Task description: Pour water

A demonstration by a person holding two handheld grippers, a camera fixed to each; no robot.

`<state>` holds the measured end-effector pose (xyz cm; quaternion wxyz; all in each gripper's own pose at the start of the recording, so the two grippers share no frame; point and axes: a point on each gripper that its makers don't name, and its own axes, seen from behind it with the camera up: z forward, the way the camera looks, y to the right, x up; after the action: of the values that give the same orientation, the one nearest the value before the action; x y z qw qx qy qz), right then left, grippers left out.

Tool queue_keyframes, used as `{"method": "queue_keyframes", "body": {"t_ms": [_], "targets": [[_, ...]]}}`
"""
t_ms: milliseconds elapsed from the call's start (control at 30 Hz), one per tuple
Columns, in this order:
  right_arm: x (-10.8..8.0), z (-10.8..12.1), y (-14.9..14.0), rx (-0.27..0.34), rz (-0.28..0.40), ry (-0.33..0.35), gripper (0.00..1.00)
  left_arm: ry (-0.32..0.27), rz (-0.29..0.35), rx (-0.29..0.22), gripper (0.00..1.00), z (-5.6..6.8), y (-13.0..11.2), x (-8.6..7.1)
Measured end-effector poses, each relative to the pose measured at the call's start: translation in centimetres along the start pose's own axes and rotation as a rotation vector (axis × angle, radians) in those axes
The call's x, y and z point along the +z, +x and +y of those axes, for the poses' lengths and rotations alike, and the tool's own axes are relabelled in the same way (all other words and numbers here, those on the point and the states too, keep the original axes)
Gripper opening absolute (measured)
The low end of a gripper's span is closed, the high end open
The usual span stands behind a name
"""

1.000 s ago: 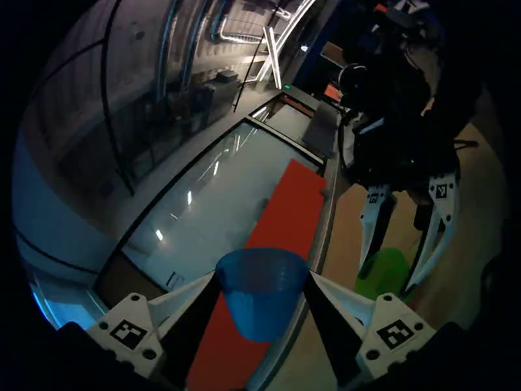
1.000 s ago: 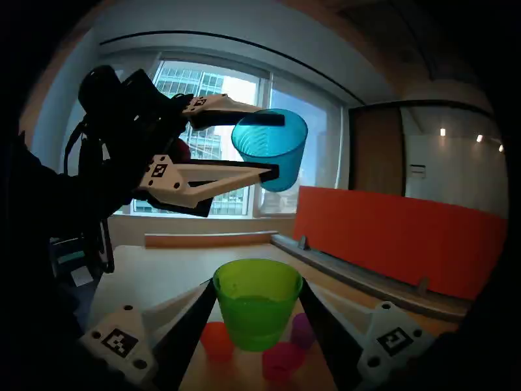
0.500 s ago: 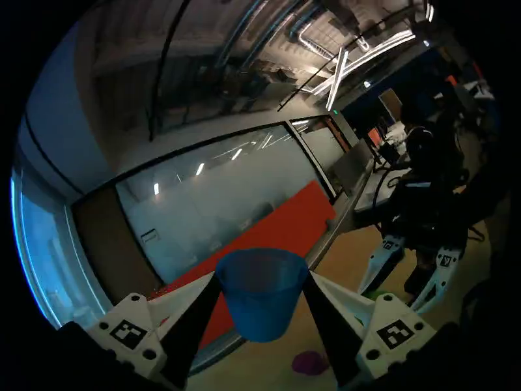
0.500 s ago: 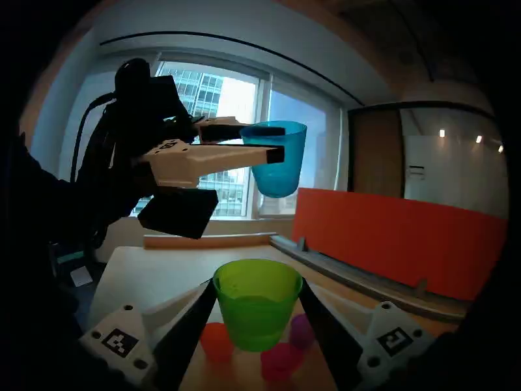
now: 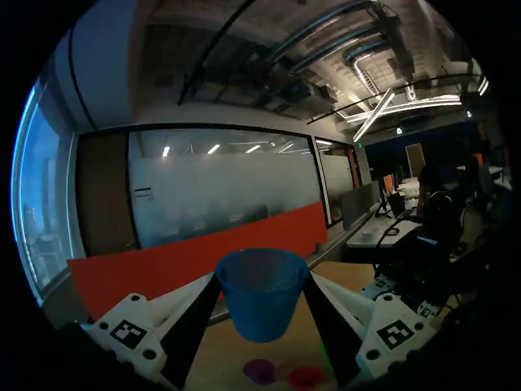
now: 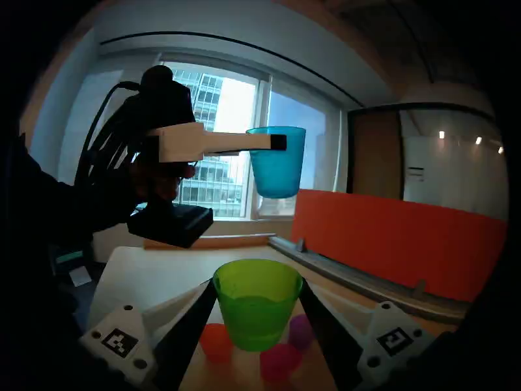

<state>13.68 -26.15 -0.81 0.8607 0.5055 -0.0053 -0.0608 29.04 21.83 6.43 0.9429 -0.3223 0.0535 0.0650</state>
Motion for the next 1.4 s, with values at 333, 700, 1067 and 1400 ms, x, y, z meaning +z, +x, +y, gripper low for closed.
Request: {"method": "queue_keyframes", "body": {"t_ms": [333,700,1067,1400], "targets": [[-0.1,0.1,0.2,-0.002,0.001,-0.004,0.92,0.000,0.001,-0.166,0.86,-0.8,0.0,0.2],[-0.1,0.1,0.3,0.004,-0.002,-0.006,0.92,0.012,-0.005,-0.116,0.86,-1.1,-0.3,-0.1],[-0.1,-0.1,0.4,0.004,-0.007,-0.010,0.92,0.025,-0.015,-0.137,0.86,-2.0,-0.7,-0.5],[-0.5,0.1,0.4,0.013,-0.010,-0.021,0.92,0.034,-0.030,-0.126,0.86,-2.5,-1.5,-0.9]]}}
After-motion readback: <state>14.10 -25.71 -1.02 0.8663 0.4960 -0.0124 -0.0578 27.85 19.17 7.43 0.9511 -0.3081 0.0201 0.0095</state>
